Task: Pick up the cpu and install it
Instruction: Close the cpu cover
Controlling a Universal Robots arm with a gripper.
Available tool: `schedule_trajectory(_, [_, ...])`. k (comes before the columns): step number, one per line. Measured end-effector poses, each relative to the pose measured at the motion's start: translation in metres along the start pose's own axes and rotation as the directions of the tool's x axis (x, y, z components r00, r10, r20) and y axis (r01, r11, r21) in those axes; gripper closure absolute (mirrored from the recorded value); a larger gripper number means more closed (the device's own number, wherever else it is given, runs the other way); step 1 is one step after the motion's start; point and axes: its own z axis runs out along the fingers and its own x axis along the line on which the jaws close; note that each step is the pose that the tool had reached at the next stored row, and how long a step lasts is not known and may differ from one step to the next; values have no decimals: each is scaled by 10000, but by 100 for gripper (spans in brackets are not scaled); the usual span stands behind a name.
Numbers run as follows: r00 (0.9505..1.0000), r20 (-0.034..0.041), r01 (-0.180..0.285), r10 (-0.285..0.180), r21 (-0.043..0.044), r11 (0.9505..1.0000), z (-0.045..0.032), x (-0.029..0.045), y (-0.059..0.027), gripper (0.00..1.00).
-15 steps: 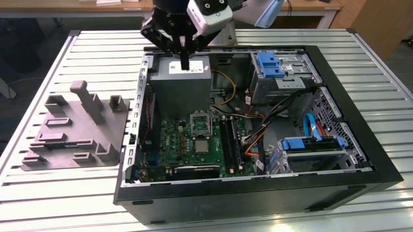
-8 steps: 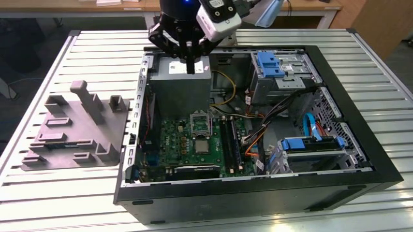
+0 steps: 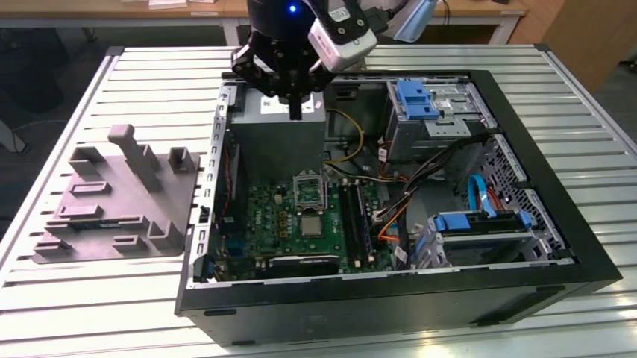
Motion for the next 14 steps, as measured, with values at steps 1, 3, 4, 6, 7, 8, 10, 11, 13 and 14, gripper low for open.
schedule_trajectory(1, [10000,0,5,-5,-1,10000,6,0,-14,89])
schedule_trajectory(3, [10000,1,14,-14,-2,10000,17,3,-50,89])
schedule_trajectory(4, [10000,1,18,-18,-2,10000,21,5,-67,89])
schedule_trajectory(6, [10000,0,26,-26,-2,10000,28,7,-92,89])
schedule_trajectory(7, [10000,1,30,-30,-3,10000,30,8,-98,89])
schedule_trajectory(8, [10000,1,32,-32,-3,10000,30,8,-98,89])
schedule_trajectory(10, [10000,-1,52,-52,-2,10000,29,8,-99,89])
schedule_trajectory(11, [10000,-1,52,-52,-2,10000,29,8,-99,89])
schedule_trajectory(13, [10000,-1,53,-53,-2,10000,29,8,-99,89])
schedule_trajectory(14, [10000,-1,52,-52,-2,10000,29,8,-99,89])
